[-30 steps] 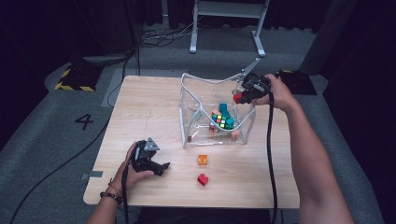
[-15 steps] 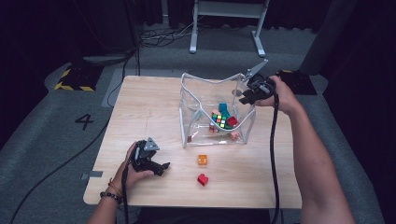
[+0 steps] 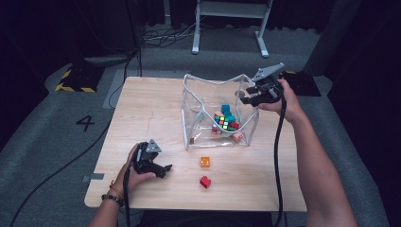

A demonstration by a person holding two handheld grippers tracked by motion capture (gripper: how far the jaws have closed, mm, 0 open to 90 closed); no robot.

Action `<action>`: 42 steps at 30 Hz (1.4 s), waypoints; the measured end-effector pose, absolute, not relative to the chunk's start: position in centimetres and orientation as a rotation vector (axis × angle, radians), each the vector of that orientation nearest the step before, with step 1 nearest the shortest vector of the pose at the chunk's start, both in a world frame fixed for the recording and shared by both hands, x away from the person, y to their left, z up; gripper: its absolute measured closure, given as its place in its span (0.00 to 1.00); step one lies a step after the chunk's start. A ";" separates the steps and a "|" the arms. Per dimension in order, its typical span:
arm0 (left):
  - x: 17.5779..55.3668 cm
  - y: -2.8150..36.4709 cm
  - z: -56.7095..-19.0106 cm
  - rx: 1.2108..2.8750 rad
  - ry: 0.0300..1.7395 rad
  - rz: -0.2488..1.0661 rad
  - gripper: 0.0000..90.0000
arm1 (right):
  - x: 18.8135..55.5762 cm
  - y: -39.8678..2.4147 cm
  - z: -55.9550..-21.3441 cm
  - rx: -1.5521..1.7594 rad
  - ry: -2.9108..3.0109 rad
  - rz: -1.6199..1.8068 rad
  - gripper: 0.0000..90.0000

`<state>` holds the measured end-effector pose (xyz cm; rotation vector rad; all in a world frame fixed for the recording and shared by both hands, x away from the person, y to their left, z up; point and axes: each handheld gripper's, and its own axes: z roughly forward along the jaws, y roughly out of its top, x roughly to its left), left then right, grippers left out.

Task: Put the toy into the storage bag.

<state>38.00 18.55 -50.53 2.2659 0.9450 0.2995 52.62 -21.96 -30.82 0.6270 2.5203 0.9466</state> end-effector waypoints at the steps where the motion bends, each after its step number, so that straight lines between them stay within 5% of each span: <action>1: 38.0 18.5 -50.5 2.264 0.946 0.302 0.01 | 52.4 -22.1 -30.8 0.630 2.500 0.969 0.49; 14: 38.0 18.5 -50.6 2.263 0.948 0.307 0.01 | 48.8 -24.7 -30.5 0.746 2.301 1.200 0.34; 42: 37.9 18.5 -50.6 2.263 0.951 0.306 0.01 | 40.0 -27.2 -35.5 0.628 2.268 1.412 0.35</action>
